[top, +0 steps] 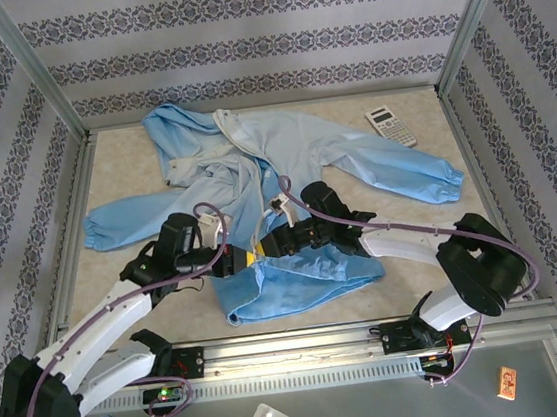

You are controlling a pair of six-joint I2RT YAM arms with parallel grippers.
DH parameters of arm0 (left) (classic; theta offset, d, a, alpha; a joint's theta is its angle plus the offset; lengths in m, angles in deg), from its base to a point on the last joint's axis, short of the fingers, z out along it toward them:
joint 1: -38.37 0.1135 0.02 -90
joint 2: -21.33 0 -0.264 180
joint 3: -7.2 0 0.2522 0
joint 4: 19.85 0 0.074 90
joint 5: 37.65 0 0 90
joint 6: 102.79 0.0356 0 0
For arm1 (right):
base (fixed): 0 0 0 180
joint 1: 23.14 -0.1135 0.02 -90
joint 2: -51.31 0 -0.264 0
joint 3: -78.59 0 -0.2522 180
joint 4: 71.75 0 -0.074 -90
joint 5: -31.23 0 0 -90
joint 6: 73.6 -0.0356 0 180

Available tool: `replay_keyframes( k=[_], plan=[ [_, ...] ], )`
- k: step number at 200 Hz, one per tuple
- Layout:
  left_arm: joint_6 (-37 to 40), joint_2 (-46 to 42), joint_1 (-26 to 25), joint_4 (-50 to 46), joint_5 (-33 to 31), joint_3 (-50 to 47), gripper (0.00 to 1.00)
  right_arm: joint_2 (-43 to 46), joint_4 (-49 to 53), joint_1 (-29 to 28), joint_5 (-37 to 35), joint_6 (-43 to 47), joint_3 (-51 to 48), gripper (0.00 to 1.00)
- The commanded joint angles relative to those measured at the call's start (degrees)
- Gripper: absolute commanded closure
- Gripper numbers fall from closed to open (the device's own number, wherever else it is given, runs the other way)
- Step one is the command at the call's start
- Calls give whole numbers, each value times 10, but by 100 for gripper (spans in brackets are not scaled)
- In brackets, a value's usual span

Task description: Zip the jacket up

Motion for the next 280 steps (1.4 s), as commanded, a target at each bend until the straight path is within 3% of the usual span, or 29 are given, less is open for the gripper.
replay_keyframes(
  k=[1,56,107,178,225,280],
  plan=[
    [43,26,-8,-127,16,43,100,-15,-31,10,1,13,35,53],
    [60,89,-8,-199,-2,125,100,52,22,44,-23,50,16,46],
    [48,119,-9,-216,-10,153,100,133,202,-25,-162,181,9,47],
    [16,97,-8,-219,-8,147,100,141,183,-119,-200,175,-4,49],
    [5,89,-9,-211,-7,145,100,91,177,-144,-210,172,26,56],
    [3,89,-9,-205,-4,143,100,48,165,-153,-214,177,60,54]
  ],
)
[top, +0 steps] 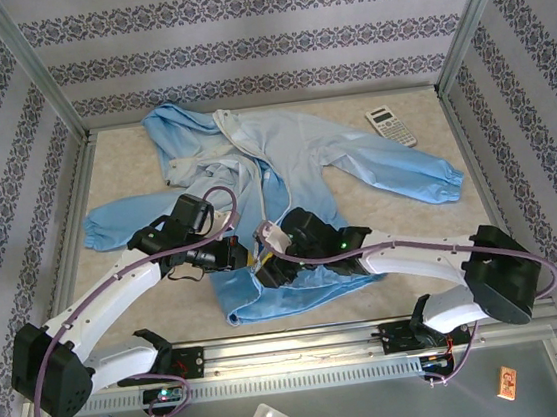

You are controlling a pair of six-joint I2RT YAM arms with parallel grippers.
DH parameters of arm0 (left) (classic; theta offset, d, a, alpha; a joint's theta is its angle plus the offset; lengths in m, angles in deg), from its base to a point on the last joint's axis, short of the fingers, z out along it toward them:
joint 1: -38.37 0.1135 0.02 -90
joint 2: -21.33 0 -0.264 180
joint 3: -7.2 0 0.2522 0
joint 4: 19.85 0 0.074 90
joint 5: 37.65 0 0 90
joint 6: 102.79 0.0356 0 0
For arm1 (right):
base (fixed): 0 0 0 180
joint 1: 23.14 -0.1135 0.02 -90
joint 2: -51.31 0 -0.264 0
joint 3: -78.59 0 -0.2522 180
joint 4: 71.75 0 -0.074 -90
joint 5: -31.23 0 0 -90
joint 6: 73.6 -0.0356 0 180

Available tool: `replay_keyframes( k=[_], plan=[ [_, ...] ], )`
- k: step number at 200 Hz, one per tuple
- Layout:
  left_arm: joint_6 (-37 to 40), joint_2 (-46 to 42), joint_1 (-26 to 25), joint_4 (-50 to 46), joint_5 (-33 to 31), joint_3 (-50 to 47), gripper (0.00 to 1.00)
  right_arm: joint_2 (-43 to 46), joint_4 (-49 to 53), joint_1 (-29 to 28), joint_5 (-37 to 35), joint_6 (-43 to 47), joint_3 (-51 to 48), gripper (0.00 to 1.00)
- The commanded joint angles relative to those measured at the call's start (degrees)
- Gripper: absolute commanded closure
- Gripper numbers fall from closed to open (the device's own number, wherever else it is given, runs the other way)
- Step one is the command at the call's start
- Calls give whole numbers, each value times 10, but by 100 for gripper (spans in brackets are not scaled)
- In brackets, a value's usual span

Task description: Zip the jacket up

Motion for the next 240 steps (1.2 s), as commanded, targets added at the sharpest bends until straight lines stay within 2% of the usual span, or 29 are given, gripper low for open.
replay_keyframes(
  k=[1,48,89,118,240],
  plan=[
    [-7,-11,-8,-6,3,6,100,-12,-19,-6,-13,11,24,54],
    [-3,-10,-8,-6,4,5,100,-27,-19,-6,-24,13,34,53],
    [4,-10,-8,-14,1,4,100,-7,-2,-4,-44,23,16,68],
    [7,-11,-8,-18,0,4,100,6,3,0,-43,26,3,74],
    [12,-6,-8,-23,-1,10,100,-9,14,7,-46,35,17,81]
  ],
)
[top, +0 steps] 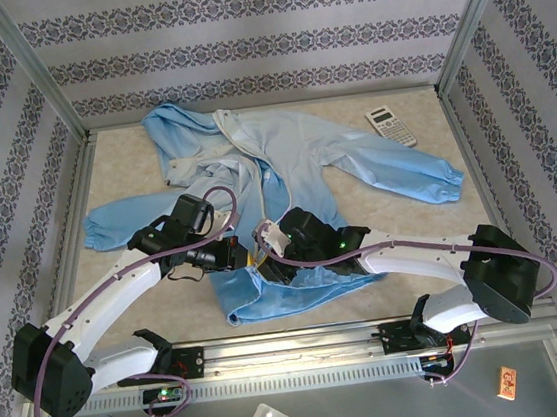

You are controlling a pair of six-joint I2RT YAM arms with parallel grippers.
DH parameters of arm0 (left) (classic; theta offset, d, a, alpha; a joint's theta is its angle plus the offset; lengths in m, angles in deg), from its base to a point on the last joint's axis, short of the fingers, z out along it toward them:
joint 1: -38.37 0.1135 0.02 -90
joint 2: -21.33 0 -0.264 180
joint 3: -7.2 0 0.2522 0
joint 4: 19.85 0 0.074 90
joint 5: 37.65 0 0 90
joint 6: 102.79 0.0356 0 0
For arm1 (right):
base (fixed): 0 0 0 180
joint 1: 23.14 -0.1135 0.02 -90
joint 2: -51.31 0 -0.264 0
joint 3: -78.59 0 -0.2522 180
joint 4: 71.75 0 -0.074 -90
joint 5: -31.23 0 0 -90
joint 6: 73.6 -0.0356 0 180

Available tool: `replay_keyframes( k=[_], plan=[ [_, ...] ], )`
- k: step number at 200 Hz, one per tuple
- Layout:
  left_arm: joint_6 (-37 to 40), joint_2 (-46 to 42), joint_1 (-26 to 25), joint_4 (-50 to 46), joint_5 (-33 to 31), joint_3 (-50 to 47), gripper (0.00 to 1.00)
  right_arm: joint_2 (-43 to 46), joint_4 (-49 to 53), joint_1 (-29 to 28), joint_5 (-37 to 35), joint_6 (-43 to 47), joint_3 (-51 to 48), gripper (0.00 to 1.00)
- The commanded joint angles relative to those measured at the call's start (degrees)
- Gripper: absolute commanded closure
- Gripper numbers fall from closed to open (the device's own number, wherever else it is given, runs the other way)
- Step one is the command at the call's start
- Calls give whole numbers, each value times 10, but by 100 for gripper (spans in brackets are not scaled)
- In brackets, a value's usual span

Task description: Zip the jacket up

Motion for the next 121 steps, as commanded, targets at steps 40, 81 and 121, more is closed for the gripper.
replay_keyframes(
  k=[40,81,121],
  plan=[
    [9,-4,-8,-18,3,9,100,-25,14,7,-12,16,30,75],
    [10,-3,-8,-23,3,6,100,-33,11,7,-9,29,41,77],
    [9,-4,-8,-36,4,-2,100,-32,6,9,-21,32,38,96]
  ],
)
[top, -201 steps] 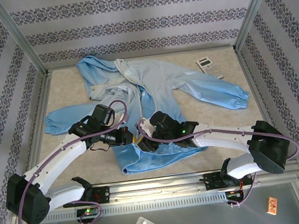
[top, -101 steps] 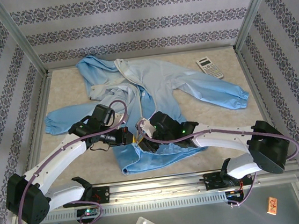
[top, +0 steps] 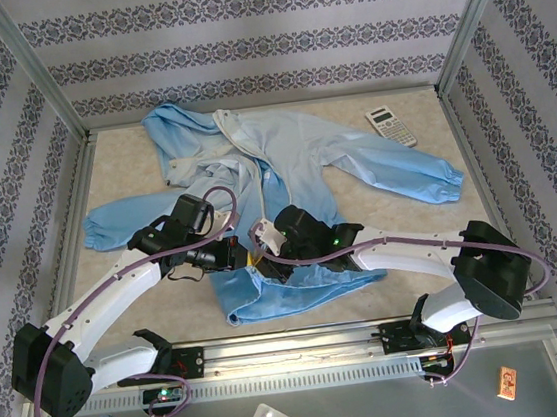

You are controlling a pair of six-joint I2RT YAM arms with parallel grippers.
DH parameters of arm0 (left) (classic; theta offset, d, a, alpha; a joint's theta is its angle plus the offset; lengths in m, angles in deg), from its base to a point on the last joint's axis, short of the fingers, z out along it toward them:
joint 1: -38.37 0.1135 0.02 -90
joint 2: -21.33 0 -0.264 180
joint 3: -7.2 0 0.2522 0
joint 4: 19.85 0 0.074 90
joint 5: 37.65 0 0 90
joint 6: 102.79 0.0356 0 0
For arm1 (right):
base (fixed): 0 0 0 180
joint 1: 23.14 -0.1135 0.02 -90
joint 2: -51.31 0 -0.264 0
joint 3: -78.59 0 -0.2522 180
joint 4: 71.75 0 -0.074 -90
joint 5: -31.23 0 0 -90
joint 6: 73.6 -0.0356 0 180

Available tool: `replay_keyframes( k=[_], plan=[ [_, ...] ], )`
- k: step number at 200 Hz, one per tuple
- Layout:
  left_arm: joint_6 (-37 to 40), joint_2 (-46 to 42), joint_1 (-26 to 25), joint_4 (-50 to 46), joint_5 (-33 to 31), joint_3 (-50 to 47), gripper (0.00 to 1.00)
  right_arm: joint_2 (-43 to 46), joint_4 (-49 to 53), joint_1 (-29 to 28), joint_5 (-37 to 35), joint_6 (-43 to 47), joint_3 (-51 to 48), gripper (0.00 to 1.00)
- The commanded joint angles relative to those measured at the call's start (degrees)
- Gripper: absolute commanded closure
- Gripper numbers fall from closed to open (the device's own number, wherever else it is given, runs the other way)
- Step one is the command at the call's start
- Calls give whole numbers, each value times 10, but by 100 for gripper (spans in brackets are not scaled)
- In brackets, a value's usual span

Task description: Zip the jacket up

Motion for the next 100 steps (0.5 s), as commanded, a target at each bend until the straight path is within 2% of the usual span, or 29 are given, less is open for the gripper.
replay_keyframes(
  k=[1,8,100],
  plan=[
    [9,-4,-8,-34,4,-2,100,-4,-7,5,-14,8,13,96],
    [10,-4,-9,-38,6,-4,100,-6,-8,5,-14,8,12,100],
    [28,-13,-9,-60,7,-47,100,-17,-8,8,-1,-8,7,100]
  ],
)
